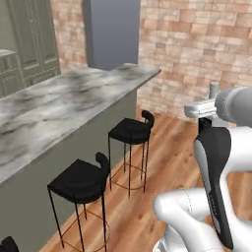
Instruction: Place the liquors on the top shelf of the fridge to keep them out of children's reach, and place the cucumber on lower shelves for easy access.
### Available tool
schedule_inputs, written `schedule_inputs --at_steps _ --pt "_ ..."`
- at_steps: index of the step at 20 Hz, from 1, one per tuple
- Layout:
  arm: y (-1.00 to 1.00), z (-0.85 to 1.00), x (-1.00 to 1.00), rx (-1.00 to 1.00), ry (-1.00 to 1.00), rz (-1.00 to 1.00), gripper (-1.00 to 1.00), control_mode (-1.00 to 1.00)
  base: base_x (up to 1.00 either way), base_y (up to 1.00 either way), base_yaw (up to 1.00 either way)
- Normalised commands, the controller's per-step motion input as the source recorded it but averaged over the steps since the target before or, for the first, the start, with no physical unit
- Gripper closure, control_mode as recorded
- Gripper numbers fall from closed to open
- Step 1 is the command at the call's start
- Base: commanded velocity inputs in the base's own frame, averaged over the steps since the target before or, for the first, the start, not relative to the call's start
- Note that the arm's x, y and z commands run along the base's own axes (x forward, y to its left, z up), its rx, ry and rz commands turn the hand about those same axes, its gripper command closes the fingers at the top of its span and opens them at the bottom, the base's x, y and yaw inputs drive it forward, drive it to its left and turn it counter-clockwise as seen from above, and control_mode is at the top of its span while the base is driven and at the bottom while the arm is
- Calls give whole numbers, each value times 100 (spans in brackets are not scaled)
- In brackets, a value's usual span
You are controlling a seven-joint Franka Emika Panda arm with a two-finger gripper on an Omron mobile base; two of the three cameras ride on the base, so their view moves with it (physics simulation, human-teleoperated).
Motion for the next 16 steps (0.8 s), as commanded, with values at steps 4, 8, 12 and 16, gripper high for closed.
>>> schedule_inputs --at_steps 4,8,12,16 --pt "0 0 0 0 0 0 100 100 3 -53 -79" --pt "0 0 0 0 0 0 100 100 9 -57 -78" --pt "0 0 0 0 0 0 100 100 16 -53 -77" --pt "0 0 0 0 0 0 100 100 26 -38 -72"
